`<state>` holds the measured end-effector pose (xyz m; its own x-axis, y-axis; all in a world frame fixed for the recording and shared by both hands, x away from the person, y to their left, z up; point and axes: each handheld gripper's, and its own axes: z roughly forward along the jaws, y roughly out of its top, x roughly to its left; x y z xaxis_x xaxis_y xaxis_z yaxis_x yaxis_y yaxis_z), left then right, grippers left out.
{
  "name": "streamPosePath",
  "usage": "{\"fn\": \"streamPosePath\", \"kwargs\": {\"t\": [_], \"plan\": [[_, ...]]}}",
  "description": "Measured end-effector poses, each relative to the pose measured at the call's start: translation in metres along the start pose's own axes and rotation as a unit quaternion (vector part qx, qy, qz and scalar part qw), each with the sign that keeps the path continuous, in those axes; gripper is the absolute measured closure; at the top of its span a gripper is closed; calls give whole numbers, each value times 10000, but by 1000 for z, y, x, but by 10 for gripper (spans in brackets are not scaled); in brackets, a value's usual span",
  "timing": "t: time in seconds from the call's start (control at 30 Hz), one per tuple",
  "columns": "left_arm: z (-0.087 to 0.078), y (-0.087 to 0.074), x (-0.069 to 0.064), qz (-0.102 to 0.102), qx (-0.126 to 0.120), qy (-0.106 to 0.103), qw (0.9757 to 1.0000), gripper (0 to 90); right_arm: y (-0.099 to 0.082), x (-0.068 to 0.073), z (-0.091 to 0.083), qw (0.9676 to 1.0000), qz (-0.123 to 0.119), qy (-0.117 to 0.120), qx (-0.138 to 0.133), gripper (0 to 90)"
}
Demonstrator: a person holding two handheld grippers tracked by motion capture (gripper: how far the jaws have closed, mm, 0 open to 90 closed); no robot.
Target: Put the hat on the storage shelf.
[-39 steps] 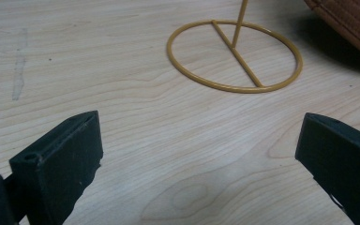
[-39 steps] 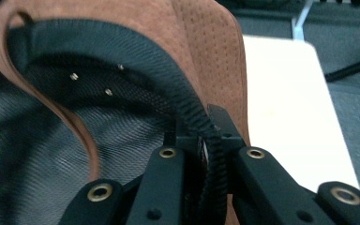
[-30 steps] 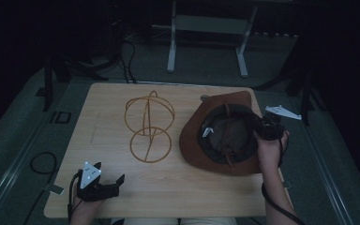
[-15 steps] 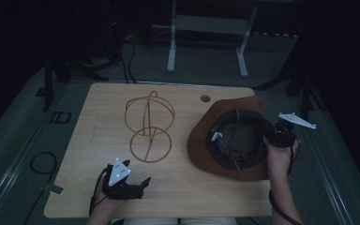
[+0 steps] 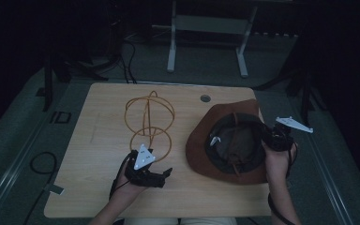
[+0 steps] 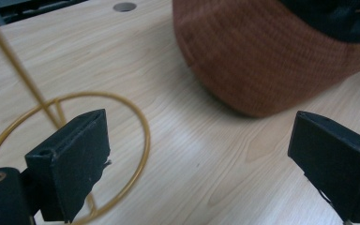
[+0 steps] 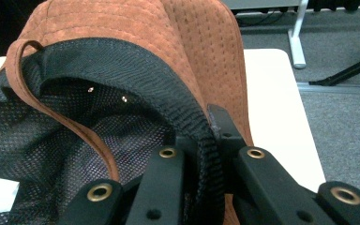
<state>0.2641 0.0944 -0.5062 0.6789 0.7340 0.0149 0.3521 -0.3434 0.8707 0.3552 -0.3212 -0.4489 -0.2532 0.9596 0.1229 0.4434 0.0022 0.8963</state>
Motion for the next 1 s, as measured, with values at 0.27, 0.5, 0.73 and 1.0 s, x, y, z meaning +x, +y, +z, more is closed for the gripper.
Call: {"fn": "streamPosePath", "kwargs": {"t": [0.27,0.5,0.73,1.0], "plan": [[16,27,-14,278,37,-224,9994,65,1,5,-5,9999,-69,49,-60,844],[26,52,-25,467,-65,-376,9982,72,0,7,-9,9999,-25,133,-107,844],[43,82,-33,533,-174,-476,9973,76,0,8,-12,9998,-40,165,-120,844],[69,109,-39,655,-146,-450,9967,76,0,10,-13,9996,-22,224,-141,844]]}}
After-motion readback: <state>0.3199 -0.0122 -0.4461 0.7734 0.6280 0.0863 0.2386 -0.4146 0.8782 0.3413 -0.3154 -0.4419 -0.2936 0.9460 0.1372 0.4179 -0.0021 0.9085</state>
